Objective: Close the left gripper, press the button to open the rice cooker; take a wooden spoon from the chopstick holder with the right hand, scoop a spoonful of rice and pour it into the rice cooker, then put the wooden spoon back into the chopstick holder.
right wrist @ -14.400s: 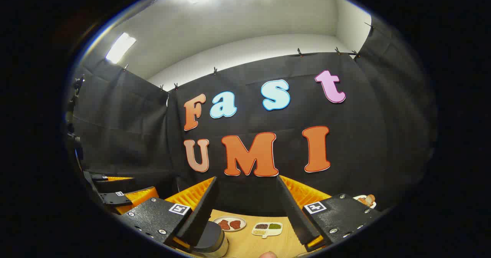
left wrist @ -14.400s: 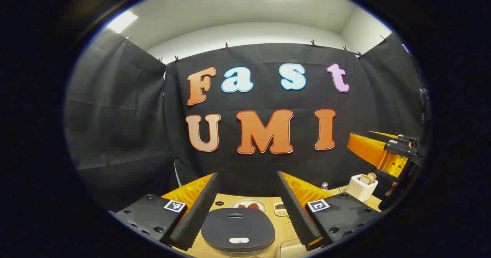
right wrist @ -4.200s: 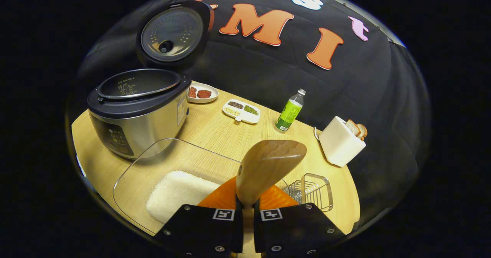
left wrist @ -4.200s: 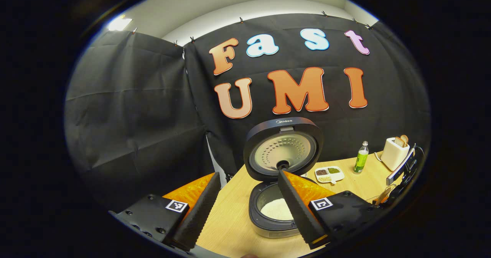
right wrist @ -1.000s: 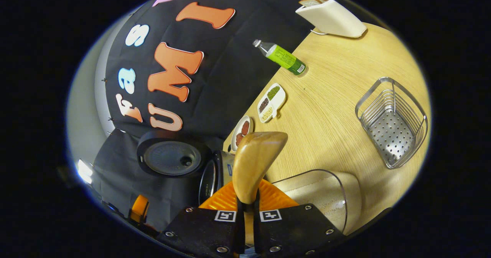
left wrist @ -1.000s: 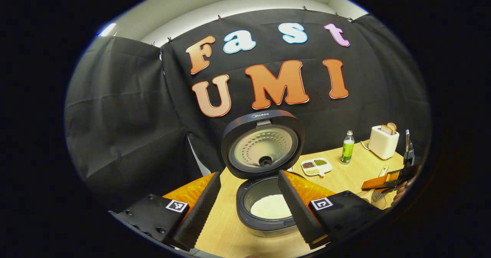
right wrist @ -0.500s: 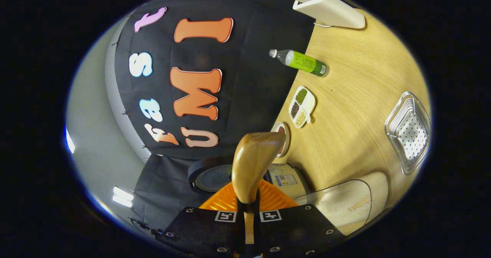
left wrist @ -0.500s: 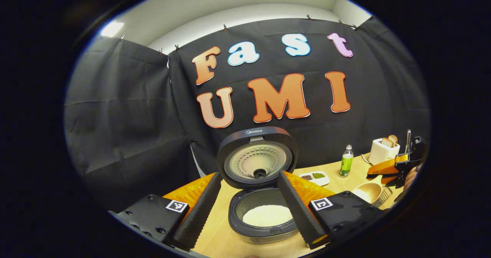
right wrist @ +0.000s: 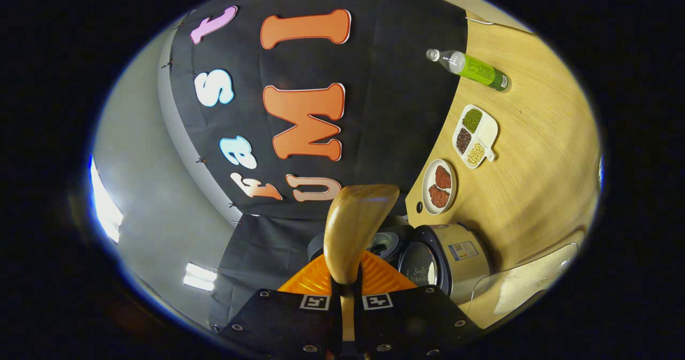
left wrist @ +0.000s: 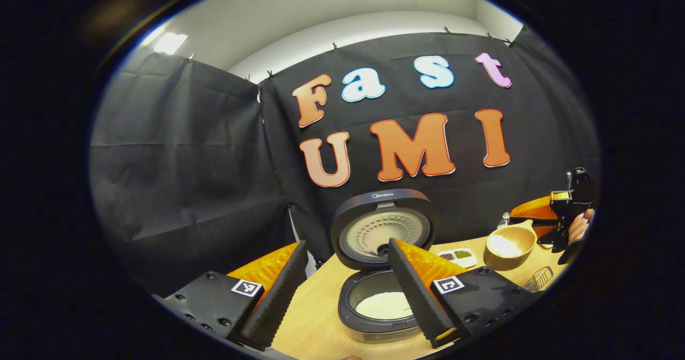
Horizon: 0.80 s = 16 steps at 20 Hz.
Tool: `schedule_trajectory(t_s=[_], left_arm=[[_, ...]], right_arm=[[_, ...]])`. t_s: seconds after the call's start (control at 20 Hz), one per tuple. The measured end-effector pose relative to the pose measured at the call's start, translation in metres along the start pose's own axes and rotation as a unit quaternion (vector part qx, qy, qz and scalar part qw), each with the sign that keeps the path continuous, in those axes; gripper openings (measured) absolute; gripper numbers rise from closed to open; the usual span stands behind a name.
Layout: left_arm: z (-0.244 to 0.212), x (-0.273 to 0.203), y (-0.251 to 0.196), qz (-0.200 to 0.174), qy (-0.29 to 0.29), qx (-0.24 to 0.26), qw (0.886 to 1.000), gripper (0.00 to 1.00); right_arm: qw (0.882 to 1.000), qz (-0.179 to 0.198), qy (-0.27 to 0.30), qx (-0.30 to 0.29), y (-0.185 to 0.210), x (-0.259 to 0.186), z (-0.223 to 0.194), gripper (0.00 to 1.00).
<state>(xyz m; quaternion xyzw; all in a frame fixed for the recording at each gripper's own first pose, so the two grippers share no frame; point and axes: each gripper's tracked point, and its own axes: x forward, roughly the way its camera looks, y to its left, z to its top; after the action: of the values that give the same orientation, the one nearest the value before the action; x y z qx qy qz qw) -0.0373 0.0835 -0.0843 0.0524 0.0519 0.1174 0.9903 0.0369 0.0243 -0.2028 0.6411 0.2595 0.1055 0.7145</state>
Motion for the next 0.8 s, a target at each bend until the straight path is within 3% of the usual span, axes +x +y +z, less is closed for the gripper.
schedule_trajectory(t_s=[0.45, 0.5, 0.55, 0.8], left_arm=[[-0.013, -0.002, 0.057, 0.052, 0.015, -0.018, 0.998, 1.00], [-0.014, -0.001, 0.060, 0.055, 0.014, -0.019, 0.998, 1.00], [-0.016, 0.000, 0.065, 0.058, 0.016, -0.018, 0.998, 0.94], [-0.027, 0.006, 0.089, 0.066, 0.026, -0.017, 0.997, 1.00]], right_arm=[[0.999, -0.014, 0.017, -0.043, 0.012, 0.065, -0.034, 0.08], [0.998, -0.020, 0.017, -0.053, 0.010, 0.072, -0.038, 0.08], [0.997, -0.027, 0.015, -0.064, 0.008, 0.078, -0.041, 0.08], [0.987, -0.080, 0.006, -0.140, -0.018, 0.105, -0.053, 0.08]])
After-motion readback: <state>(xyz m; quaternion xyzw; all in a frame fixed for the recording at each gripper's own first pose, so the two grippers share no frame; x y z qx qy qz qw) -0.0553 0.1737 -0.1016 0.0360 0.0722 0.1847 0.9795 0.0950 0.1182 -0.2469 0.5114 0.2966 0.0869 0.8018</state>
